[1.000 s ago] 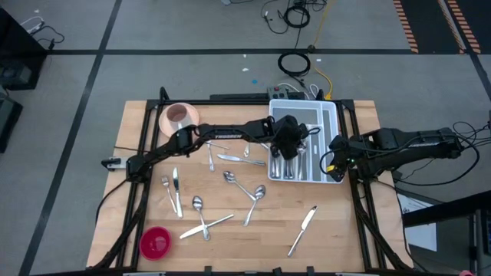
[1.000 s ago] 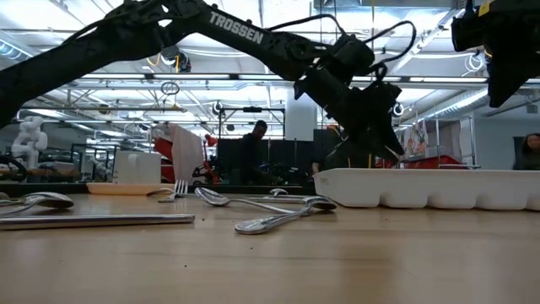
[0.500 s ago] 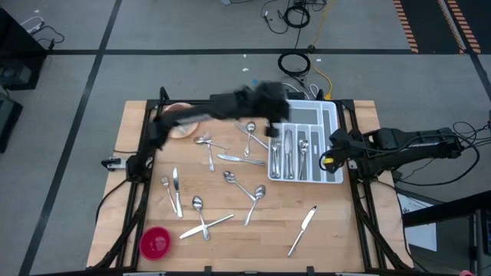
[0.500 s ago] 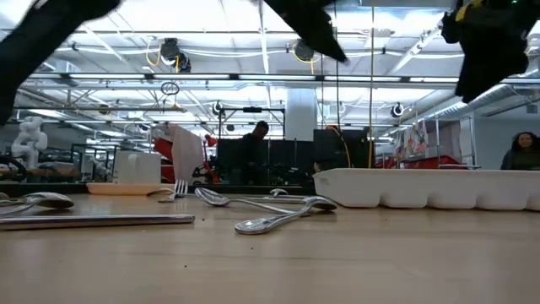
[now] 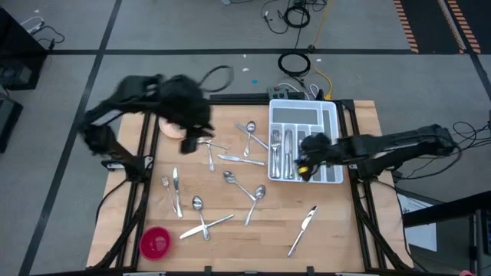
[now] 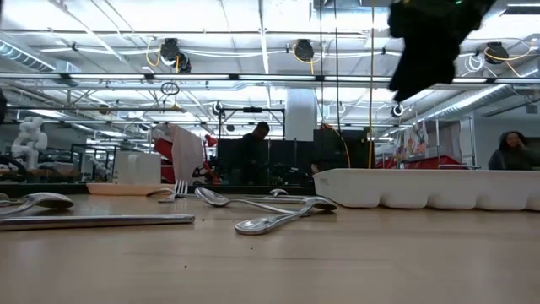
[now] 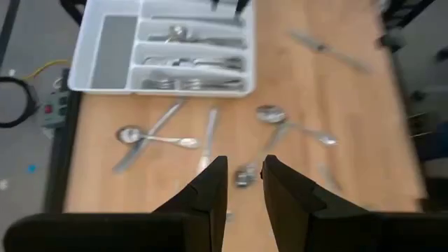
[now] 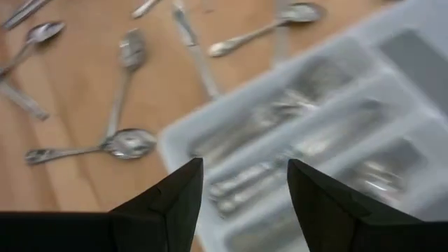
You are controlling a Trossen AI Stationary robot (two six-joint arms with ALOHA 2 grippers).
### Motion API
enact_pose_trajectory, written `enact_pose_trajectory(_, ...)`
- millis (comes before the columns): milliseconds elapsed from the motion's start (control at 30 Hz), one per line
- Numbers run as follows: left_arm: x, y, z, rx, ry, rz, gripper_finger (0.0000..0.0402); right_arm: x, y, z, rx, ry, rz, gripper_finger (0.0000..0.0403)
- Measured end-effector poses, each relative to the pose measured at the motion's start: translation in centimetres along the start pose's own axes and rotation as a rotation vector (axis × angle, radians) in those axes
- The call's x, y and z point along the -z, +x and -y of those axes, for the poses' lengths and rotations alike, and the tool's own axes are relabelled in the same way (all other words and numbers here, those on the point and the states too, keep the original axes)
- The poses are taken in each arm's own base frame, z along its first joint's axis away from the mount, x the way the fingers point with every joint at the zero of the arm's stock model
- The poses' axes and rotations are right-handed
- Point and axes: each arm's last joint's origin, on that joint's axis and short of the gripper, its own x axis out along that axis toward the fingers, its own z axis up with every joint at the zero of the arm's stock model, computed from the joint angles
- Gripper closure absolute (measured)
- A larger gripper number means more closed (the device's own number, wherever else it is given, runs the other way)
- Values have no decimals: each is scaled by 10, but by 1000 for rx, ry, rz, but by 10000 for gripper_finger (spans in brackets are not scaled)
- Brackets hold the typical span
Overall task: Sort silverware
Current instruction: Put the silver spoon into the white silverware tray
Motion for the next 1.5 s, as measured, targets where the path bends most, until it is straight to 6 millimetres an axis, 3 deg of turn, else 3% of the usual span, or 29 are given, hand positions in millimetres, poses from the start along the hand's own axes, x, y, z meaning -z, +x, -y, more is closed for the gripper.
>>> enact_pose_trajectory(200,43,-65,45,-19,-107,149,305,-8,56,-35,-194,-120,-41,202)
enact_pose_trajectory(367,78,-91,59,-66,-196,215,305,-19,77,-62,-234,-318,-100,202)
enact_pose_trajectory(500,101,-96,61,-75,-221,221,305,-37,88,-77,-168,-456,-171,202)
enact_pose_trajectory(700,123,-80,61,-106,-228,162,305,-91,112,-85,-87,-384,-104,202)
enact_pose_trajectory(833,132,-68,61,-138,-228,128,305,-129,132,-67,126,-186,-20,202)
enact_pose_trajectory(967,133,-60,61,-163,-250,132,305,-162,149,-25,278,105,7,202)
enact_pose_trajectory(1100,131,-57,62,-157,-257,158,305,-184,167,15,311,225,3,202)
enact_pose_trajectory(1267,132,-54,62,-159,-255,154,305,-178,198,38,260,321,-112,202)
enact_pose_trajectory(1500,132,-54,62,-160,-254,152,305,-158,235,36,241,382,-221,202)
